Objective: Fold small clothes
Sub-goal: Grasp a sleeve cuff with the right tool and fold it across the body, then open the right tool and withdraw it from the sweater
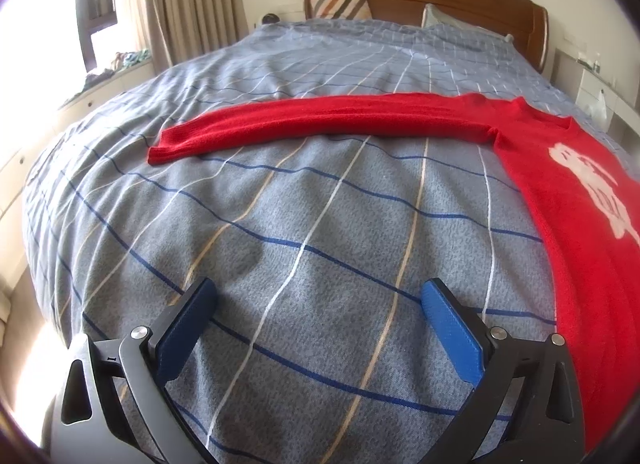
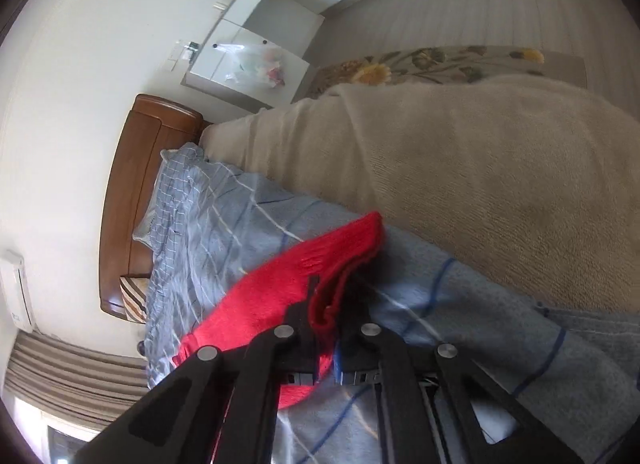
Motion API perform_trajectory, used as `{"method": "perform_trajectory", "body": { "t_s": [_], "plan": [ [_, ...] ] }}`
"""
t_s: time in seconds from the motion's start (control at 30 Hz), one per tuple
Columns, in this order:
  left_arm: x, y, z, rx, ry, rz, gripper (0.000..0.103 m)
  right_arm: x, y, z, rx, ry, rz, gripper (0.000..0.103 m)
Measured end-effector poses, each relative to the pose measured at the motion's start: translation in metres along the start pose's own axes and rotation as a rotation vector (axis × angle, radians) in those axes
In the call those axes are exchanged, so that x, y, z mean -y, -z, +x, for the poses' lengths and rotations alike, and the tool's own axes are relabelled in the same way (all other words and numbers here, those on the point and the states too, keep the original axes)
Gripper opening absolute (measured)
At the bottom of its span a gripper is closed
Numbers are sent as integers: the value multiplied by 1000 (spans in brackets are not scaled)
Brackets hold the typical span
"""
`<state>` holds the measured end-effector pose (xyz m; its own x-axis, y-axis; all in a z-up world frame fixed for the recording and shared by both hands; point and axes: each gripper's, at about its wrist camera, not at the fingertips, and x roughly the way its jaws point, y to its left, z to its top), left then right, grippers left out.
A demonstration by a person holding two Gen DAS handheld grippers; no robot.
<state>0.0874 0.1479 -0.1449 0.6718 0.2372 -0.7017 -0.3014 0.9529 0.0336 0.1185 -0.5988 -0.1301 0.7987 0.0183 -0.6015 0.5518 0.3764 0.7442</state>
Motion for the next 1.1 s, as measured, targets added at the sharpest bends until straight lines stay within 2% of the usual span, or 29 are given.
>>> {"method": "perform_trajectory", "body": {
  "t_s": [0.1, 0.2, 0.27, 0.37, 0.43, 0.5, 0.57, 0.63, 0.67, 0.7, 0.77, 0.87, 0.97, 1.1],
  "plan": [
    [1, 0, 1, 2, -1, -5, 103, -70, 8, -5, 18, -75, -174, 5],
    [1, 1, 1, 2, 1, -6, 103, -164, 42, -5, 1, -161, -411, 5],
    [0, 1, 0, 1, 5, -9, 103, -227, 81, 1, -34, -219, -568, 5],
    [0, 1, 0, 3, 9, -10, 103, -301, 157, 20, -109, -285, -770, 5],
    [0, 2, -1, 5, 10, -9, 103, -335, 212, 35, -162, -308, -885, 5],
    [1, 2, 0, 8, 11, -6, 103, -352, 267, 53, -220, -324, -969, 5],
    [1, 3, 0, 8, 12, -3, 103, -357, 318, 72, -259, -316, -1042, 7],
    [1, 3, 1, 5, 18, -5, 103, -351, 361, 95, -342, -299, -1088, 33],
    [0, 4, 2, 5, 23, -9, 103, -345, 378, 106, -418, -290, -1081, 61],
    [0, 4, 2, 4, 27, -13, 103, -333, 389, 112, -468, -302, -1056, 64],
    [-1, 4, 3, 3, 29, -17, 103, -312, 402, 108, -507, -335, -1036, 64],
    [1, 5, 3, 3, 27, -15, 103, -276, 399, 87, -494, -342, -1046, 65],
    [0, 5, 5, -1, 35, -23, 103, -231, 373, 56, -392, -276, -1106, 72],
    [2, 9, 2, 18, 19, -16, 103, -172, 318, 19, -217, -85, -1169, 73]
  ]
}}
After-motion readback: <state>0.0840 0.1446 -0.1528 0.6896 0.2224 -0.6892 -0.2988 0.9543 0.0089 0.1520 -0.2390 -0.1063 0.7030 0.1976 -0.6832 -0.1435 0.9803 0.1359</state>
